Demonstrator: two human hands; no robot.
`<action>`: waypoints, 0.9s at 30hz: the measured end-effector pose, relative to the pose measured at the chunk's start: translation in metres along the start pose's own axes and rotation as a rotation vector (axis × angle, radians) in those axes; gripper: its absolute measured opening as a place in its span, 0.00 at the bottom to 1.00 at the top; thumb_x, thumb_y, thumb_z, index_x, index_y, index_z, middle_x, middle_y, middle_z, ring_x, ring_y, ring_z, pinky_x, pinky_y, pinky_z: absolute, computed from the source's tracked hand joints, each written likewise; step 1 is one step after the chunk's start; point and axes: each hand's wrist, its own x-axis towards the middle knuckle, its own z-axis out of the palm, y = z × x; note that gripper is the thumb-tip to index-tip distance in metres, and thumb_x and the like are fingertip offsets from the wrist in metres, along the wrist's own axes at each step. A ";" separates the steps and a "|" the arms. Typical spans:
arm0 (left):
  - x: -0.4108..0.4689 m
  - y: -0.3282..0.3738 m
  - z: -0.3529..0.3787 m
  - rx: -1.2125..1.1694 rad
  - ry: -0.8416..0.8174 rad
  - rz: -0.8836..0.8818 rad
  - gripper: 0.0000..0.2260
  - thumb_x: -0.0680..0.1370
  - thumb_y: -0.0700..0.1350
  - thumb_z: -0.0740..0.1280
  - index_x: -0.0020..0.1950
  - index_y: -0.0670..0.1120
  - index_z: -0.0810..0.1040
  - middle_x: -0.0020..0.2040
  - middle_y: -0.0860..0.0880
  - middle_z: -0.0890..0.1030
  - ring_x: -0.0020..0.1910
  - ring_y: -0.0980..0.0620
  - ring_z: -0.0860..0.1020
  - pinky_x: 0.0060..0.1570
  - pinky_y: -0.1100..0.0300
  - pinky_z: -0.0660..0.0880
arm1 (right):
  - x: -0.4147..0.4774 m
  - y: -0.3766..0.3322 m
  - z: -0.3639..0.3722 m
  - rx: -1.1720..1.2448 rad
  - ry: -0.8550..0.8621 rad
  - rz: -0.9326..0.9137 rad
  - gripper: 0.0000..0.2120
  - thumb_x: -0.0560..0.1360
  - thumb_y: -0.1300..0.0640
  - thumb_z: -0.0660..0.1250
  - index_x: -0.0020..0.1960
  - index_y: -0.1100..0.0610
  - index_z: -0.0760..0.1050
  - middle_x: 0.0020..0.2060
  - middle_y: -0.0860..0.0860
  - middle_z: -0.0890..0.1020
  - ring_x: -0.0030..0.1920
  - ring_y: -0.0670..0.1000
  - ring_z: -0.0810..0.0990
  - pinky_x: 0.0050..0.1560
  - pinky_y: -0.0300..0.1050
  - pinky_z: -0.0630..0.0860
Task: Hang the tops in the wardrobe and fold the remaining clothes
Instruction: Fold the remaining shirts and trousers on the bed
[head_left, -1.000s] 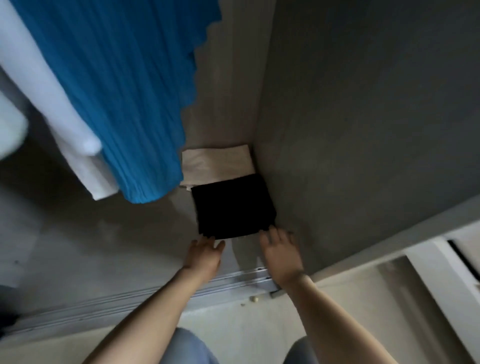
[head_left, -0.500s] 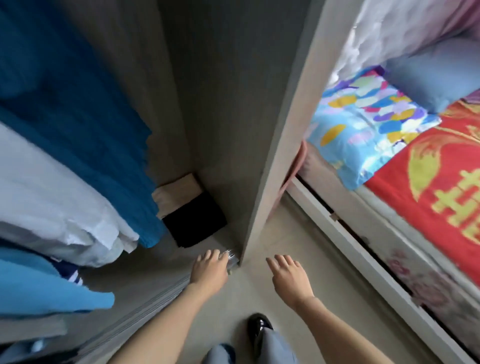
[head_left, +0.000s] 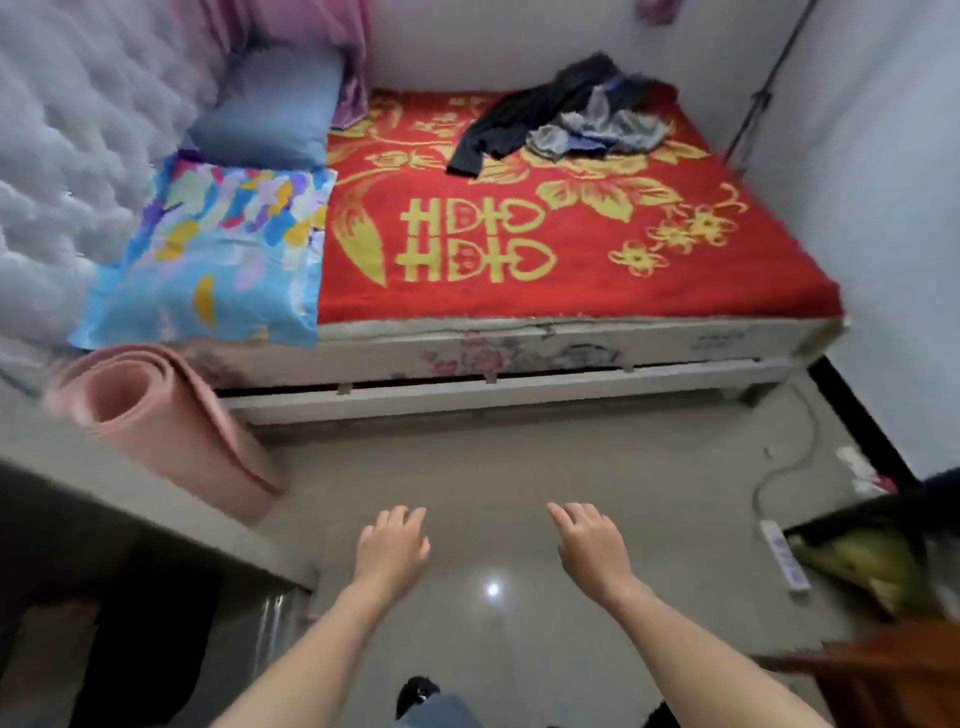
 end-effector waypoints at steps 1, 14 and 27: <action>0.002 0.017 0.006 0.038 0.013 0.056 0.20 0.79 0.49 0.58 0.71 0.49 0.66 0.68 0.49 0.70 0.66 0.48 0.68 0.61 0.57 0.67 | -0.020 0.015 -0.003 0.003 0.009 0.041 0.32 0.38 0.62 0.79 0.43 0.56 0.83 0.31 0.50 0.80 0.30 0.52 0.79 0.23 0.38 0.71; -0.066 0.273 0.101 0.194 -0.228 0.670 0.20 0.81 0.49 0.54 0.73 0.50 0.62 0.71 0.51 0.66 0.69 0.50 0.63 0.63 0.60 0.62 | -0.311 0.119 0.012 0.088 -0.074 0.765 0.32 0.38 0.56 0.83 0.43 0.54 0.84 0.31 0.47 0.80 0.32 0.49 0.80 0.27 0.41 0.76; 0.010 0.367 0.367 0.401 -0.379 0.947 0.18 0.81 0.46 0.54 0.71 0.47 0.64 0.69 0.48 0.67 0.68 0.47 0.64 0.63 0.56 0.63 | -0.400 0.208 0.258 0.071 -0.079 1.078 0.27 0.46 0.57 0.84 0.44 0.57 0.83 0.35 0.52 0.82 0.34 0.53 0.82 0.27 0.44 0.77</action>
